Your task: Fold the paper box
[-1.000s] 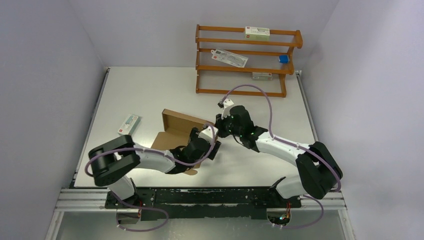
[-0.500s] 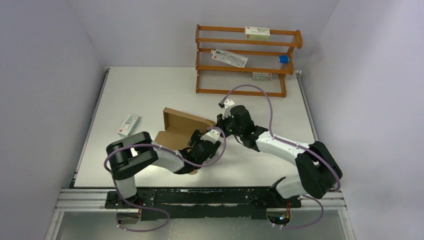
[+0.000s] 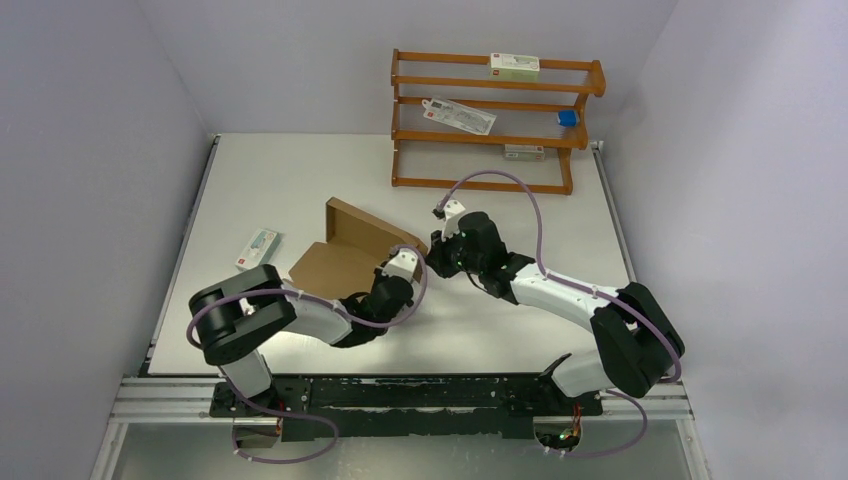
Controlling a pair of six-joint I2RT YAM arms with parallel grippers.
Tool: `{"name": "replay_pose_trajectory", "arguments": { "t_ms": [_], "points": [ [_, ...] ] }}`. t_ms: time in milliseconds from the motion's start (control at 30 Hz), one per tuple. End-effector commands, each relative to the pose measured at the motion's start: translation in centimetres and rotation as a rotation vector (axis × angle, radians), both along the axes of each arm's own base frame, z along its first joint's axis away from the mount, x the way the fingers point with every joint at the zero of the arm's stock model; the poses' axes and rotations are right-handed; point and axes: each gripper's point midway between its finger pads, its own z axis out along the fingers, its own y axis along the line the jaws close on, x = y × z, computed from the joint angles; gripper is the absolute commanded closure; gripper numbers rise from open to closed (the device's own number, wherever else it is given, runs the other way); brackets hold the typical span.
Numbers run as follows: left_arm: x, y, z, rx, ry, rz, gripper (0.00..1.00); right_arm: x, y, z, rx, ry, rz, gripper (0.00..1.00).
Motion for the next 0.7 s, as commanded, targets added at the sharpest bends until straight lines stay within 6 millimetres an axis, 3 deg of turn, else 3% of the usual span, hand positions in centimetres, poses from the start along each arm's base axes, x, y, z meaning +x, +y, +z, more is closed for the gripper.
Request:
{"name": "replay_pose_trajectory", "arguments": {
  "t_ms": [0,167,267,367,667],
  "points": [
    [0.7,-0.3,1.5,-0.162,0.012,0.014,0.70,0.2,0.3,0.7,-0.004,-0.028,0.021,0.85],
    [1.2,-0.3,1.9,-0.210,0.032,-0.012,0.66,0.1,0.7,0.7,0.000,-0.029,0.035,0.86],
    [0.3,-0.8,1.5,-0.177,0.033,-0.091,0.41,0.1,0.8,0.9,0.004,-0.029,0.038,0.86],
    [-0.3,-1.1,0.9,-0.123,0.019,-0.129,0.31,0.2,0.8,1.0,0.005,-0.031,0.040,0.86],
    [0.6,-1.5,-1.0,0.058,0.033,-0.077,0.28,0.0,0.8,0.9,0.001,-0.027,0.047,0.86]
  ]
}}
